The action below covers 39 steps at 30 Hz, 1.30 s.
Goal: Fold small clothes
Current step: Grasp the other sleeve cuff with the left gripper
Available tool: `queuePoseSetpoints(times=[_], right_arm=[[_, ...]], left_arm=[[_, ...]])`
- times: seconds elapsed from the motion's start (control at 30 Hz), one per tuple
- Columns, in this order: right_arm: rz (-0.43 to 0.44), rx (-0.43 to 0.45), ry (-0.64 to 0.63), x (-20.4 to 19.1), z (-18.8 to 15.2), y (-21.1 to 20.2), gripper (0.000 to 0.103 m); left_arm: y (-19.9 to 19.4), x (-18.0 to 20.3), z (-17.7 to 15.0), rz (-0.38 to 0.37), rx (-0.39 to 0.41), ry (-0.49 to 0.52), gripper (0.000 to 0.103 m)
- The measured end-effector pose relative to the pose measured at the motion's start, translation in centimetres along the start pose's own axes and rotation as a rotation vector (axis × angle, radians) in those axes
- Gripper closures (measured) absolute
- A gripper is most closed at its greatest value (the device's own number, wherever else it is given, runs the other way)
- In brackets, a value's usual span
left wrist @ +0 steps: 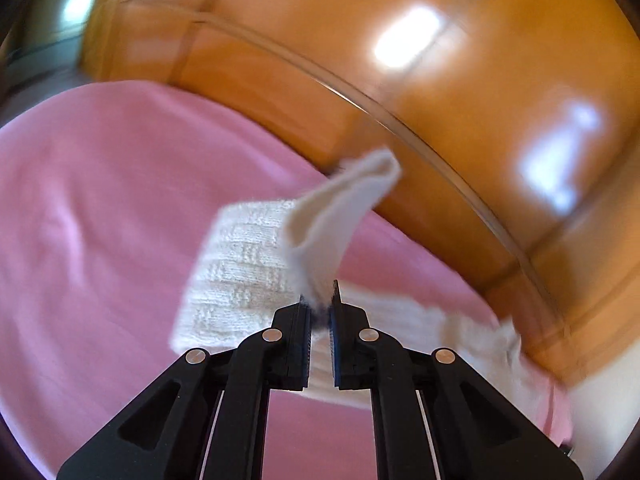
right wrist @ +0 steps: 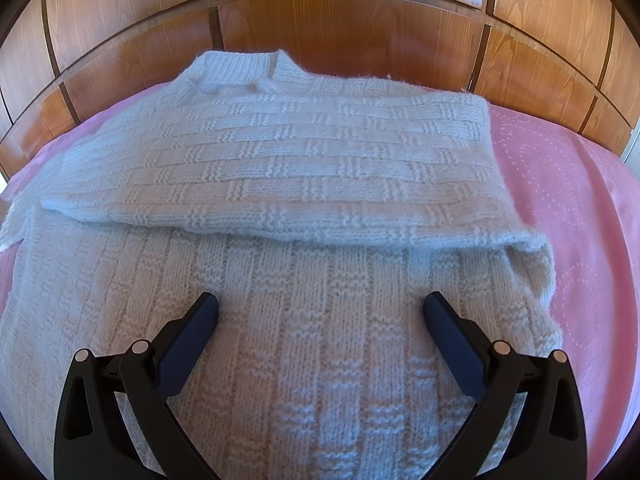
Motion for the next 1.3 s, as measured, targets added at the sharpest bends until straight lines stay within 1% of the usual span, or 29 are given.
queuePoseSetpoints(times=[0.07,0.13,0.17,0.2,0.23,0.27,0.3,0.33,0.43,0.5,0.6,0.63,0.67,0.73,0.8,0.83,0.87,0.9,0.93,0.97,1.07,1.13,1.2,1.23,1.3], right_arm=[[0.002,0.001,0.002,0.0,0.0,0.0,0.002],[0.004,0.002,0.005,0.0,0.0,-0.1,0.002],[0.004,0.002,0.004,0.0,0.0,-0.1,0.002],[0.004,0.002,0.005,0.0,0.0,-0.1,0.002],[0.006,0.002,0.006,0.0,0.0,-0.1,0.002],[0.007,0.003,0.007,0.0,0.0,-0.1,0.002],[0.009,0.003,0.009,0.0,0.0,-0.1,0.002],[0.01,0.004,0.011,0.1,0.0,-0.1,0.002],[0.015,0.003,0.015,0.1,0.0,-0.1,0.002],[0.013,0.004,0.015,0.1,-0.1,-0.1,0.002],[0.015,0.003,0.018,0.1,-0.1,-0.2,0.002],[0.017,0.002,0.019,0.1,-0.1,-0.2,0.002],[0.02,-0.002,0.02,0.1,0.0,-0.2,0.002],[0.028,-0.024,0.018,0.1,0.4,-0.4,0.002],[0.054,-0.035,0.009,-0.3,1.3,-0.9,0.011],[0.105,-0.033,-0.009,-1.2,2.2,-1.7,0.024],[0.157,-0.038,-0.019,-2.1,2.9,-2.3,0.033],[0.224,-0.048,-0.022,-3.1,3.7,-2.8,0.035],[0.374,-0.084,-0.018,-5.3,4.9,-3.7,0.035],[0.482,-0.113,-0.028,-7.3,5.7,-4.4,0.035],[0.688,-0.174,-0.087,-14.1,8.1,-5.9,0.035],[0.751,-0.218,-0.093,-17.5,9.2,-5.8,0.036],[0.794,-0.266,-0.104,-21.7,10.3,-5.1,0.039],[0.798,-0.284,-0.106,-23.3,10.7,-4.6,0.042],[0.77,-0.339,-0.103,-26.4,11.0,-2.9,0.046]], left_arm=[[1.4,2.8,-1.9,-0.021,-0.044,0.061,0.097],[2.8,4.8,-3.6,-0.035,-0.092,0.092,0.096],[3.8,5.8,-4.9,-0.039,-0.122,0.106,0.094],[4.3,6.5,-5.7,-0.046,-0.144,0.121,0.077],[4.8,7.5,-6.9,-0.052,-0.165,0.142,0.067],[4.9,8.0,-7.5,-0.05,-0.157,0.15,0.05],[4.9,8.3,-7.8,-0.048,-0.144,0.152,0.046],[4.6,8.7,-8.6,-0.046,-0.137,0.157,0.046],[3.7,9.7,-11.2,-0.041,-0.151,0.184,0.046],[2.2,10.2,-13.9,-0.06,-0.143,0.224,0.046],[1.0,10.8,-16.8,-0.072,-0.165,0.3,0.046],[1.3,11.0,-17.8,-0.076,-0.182,0.312,0.046],[1.7,10.9,-18.7,-0.079,-0.205,0.313,0.046],[2.3,10.0,-20.0,-0.069,-0.227,0.285,0.046],[2.3,9.5,-20.3,-0.093,-0.212,0.273,0.046],[2.3,9.2,-20.3,-0.109,-0.214,0.256,0.046],[2.4,8.8,-20.1,-0.127,-0.217,0.226,0.046],[2.5,8.5,-20.0,-0.139,-0.216,0.208,0.046],[2.6,8.4,-20.0,-0.149,-0.214,0.195,0.046],[2.7,8.4,-19.9,-0.156,-0.211,0.189,0.046],[2.6,8.4,-19.9,-0.167,-0.206,0.182,0.046],[2.6,8.3,-19.8,-0.179,-0.203,0.171,0.046],[2.7,8.2,-19.7,-0.189,-0.2,0.161,0.046],[2.6,8.2,-19.7,-0.192,-0.199,0.158,0.046],[2.5,8.1,-19.7,-0.198,-0.195,0.155,0.046]])
Point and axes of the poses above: each gripper's, at about its wrist camera, not at the fingertips, and y roughly the way its jaws point, x to its right, z to its top, the point moved 4 cm from there along y, roughly the way its jaws point, and after that the axes turned 7 degrees about -z, right-handed, at the moved point
